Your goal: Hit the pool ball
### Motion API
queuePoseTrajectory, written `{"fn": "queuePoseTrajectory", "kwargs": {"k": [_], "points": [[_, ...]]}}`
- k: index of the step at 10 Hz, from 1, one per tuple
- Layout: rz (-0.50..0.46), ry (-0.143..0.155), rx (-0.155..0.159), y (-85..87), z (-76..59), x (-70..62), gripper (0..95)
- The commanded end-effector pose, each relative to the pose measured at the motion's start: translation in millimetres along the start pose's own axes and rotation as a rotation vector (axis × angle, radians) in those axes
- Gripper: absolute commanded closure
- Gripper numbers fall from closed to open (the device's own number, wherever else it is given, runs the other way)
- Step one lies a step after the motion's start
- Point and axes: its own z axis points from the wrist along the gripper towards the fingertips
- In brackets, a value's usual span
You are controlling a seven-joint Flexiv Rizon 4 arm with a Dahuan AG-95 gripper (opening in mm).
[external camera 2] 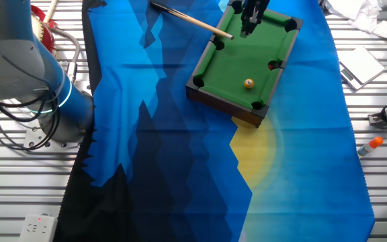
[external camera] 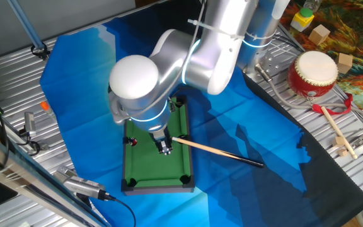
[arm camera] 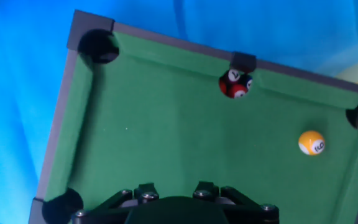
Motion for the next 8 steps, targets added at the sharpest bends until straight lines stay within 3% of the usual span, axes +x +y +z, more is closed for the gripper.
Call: {"fn": "queuePoseTrajectory", "kwargs": {"k": [1,3,4,7,8], "points": [[-0.001,0.015,0.009,-5.6,-2.1,7.0,76.0],[-0.012,0.016,0.017,-7.0,0.0,7.5,76.0],[-0.022,0.013,0.027,-9.0,3.2,6.1,57.0],[-0.046,0.011,0.019,-18.7,23.7,0.0,57.0],[-0.033,0.016,0.017,-18.7,24.5,0.7,76.0]]}}
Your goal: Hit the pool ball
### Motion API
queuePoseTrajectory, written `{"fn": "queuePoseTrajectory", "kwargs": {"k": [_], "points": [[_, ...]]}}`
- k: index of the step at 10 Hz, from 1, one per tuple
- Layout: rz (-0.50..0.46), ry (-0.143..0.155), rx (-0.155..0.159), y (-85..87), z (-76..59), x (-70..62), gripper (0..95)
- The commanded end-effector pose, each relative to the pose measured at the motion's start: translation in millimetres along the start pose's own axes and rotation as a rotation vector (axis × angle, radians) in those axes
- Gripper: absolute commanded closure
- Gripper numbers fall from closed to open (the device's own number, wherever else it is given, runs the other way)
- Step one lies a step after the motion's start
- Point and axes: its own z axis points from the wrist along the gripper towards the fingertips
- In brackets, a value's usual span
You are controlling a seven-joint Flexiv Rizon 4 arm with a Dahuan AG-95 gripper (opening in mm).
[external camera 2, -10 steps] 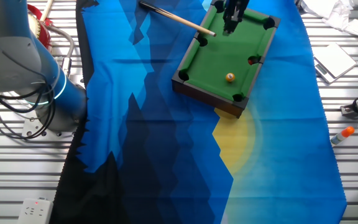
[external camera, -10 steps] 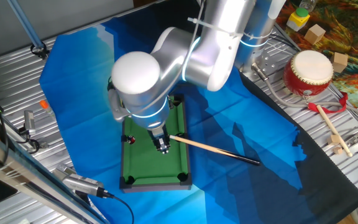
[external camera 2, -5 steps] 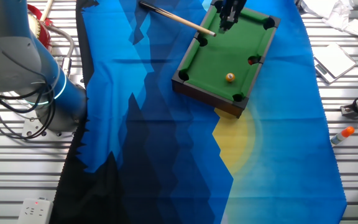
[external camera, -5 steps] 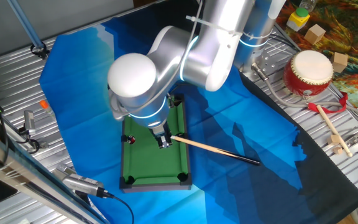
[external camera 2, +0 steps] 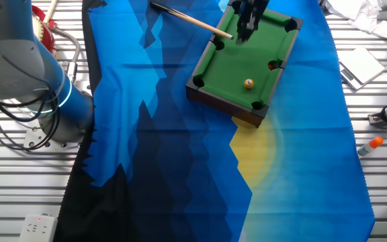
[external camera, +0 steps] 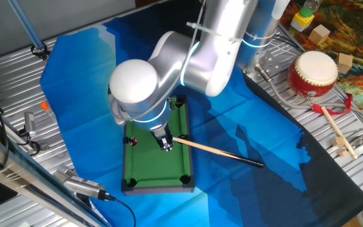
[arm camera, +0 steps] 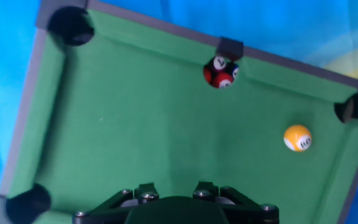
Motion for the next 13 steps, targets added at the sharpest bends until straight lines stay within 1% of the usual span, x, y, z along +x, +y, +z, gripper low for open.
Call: {"fn": "queuePoseTrajectory", "kwargs": {"k": [1,4,5,6,10,11,12,13], "points": [[0.033,0.027,-0.015,0.2,-0.8,3.0,95.0],[0.032,0.05,-0.019,0.3,-0.4,5.9,95.0],[0.028,0.061,-0.024,0.3,-0.4,5.9,95.0],[0.026,0.064,-0.024,0.3,-0.4,5.9,95.0],[0.011,0.063,-0.028,0.3,-0.4,5.9,95.0],[0.012,0.055,-0.025,0.4,-0.4,5.8,95.0],[0.002,0.05,-0.066,0.4,-0.3,5.7,19.0],[0.01,0.053,-0.087,0.4,-0.3,5.6,0.0]]}}
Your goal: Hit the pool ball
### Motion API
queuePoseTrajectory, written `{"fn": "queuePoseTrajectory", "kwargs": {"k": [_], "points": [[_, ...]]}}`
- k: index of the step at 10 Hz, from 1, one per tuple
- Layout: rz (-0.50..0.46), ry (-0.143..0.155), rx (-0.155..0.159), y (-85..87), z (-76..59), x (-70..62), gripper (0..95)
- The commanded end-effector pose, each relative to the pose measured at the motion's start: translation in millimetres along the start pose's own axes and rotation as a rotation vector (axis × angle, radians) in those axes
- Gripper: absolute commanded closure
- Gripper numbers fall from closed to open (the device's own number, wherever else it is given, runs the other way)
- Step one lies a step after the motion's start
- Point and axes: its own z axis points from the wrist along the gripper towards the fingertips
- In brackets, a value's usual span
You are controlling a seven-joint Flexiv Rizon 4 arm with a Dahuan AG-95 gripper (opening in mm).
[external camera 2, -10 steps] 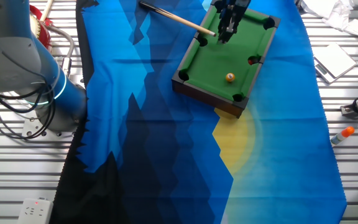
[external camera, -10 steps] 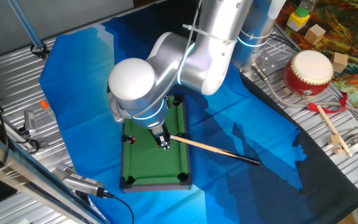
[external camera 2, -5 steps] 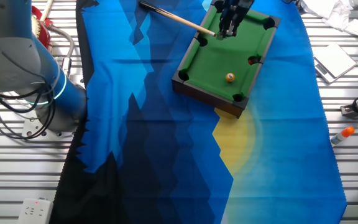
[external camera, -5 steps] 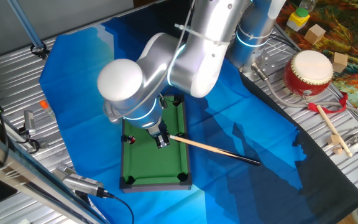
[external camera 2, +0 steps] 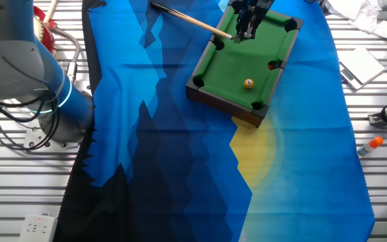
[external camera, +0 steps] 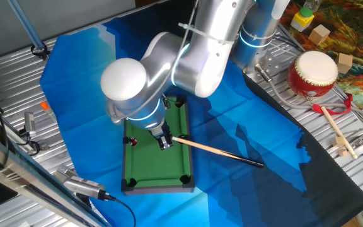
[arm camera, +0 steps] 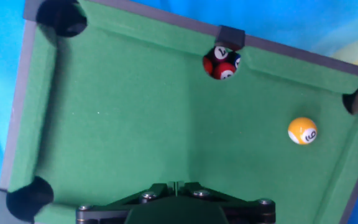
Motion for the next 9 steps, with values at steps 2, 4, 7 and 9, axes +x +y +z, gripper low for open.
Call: {"fn": "queuePoseTrajectory", "kwargs": {"k": [2,4,7,9], "points": [[0.029,0.031,-0.118,-0.8,-0.4,1.3,0.0],[0.036,0.101,-0.187,-0.8,-0.4,1.4,19.0],[0.035,0.193,-0.203,-0.8,-0.3,1.6,76.0],[0.031,0.211,-0.206,-0.7,-0.3,1.6,95.0]]}}
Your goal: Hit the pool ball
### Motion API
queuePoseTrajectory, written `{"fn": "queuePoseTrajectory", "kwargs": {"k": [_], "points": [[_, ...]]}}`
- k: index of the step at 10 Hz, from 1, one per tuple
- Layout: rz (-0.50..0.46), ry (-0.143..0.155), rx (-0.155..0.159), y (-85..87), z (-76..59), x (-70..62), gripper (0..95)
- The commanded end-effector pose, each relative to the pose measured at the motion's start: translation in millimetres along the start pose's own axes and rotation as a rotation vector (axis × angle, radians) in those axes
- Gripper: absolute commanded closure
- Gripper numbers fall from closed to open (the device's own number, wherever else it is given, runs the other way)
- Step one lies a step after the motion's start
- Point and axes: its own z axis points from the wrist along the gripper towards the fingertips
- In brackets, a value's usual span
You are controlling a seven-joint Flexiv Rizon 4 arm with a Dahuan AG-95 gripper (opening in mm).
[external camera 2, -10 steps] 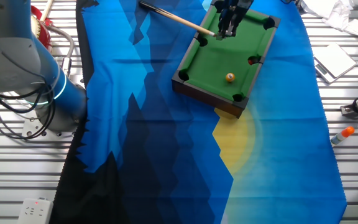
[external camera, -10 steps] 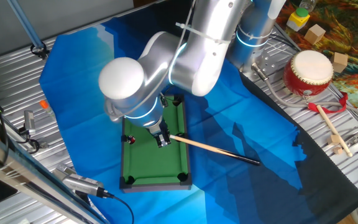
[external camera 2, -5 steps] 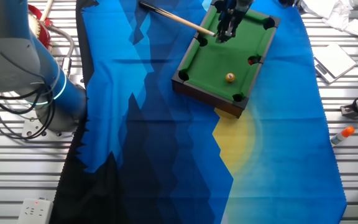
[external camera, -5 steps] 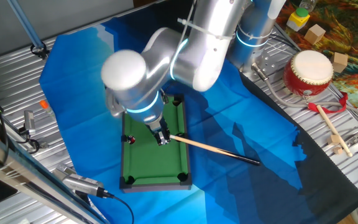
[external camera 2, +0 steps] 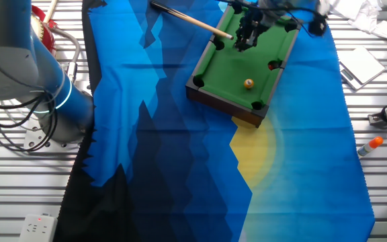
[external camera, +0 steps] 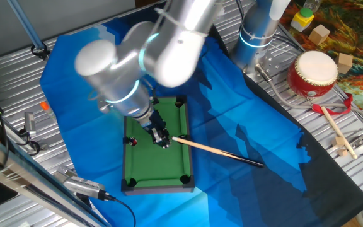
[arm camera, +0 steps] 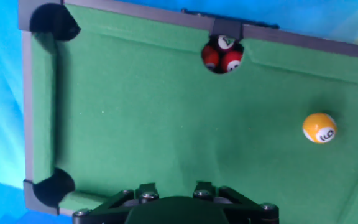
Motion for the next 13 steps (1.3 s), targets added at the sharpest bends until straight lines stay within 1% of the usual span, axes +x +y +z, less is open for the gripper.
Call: {"fn": "queuePoseTrajectory", "kwargs": {"k": [1,2,3,4,5,6,7,8,9,10,11,12,13], "points": [[0.003,0.024,0.027,0.0,0.3,1.1,95.0],[0.015,0.013,0.066,0.0,0.3,1.1,95.0],[0.013,0.003,0.097,0.0,0.3,1.1,95.0],[0.006,-0.006,0.138,0.0,0.2,1.1,95.0],[0.001,-0.01,0.159,0.0,0.2,1.1,95.0],[0.001,-0.026,0.172,-0.2,-0.4,0.6,95.0],[-0.001,-0.059,0.192,-1.3,-5.5,-3.9,95.0],[-0.009,-0.065,0.214,-3.2,-15.9,-12.3,95.0],[-0.022,-0.079,0.23,-4.3,-26.4,-20.9,95.0],[-0.071,-0.192,0.232,-4.3,-40.4,-33.3,95.0],[-0.102,-0.298,0.237,-3.5,-49.7,-41.0,95.0],[-0.156,-0.378,0.256,-2.4,-55.1,-44.6,95.0],[-0.193,-0.47,0.294,-1.9,-56.4,-45.1,95.0]]}}
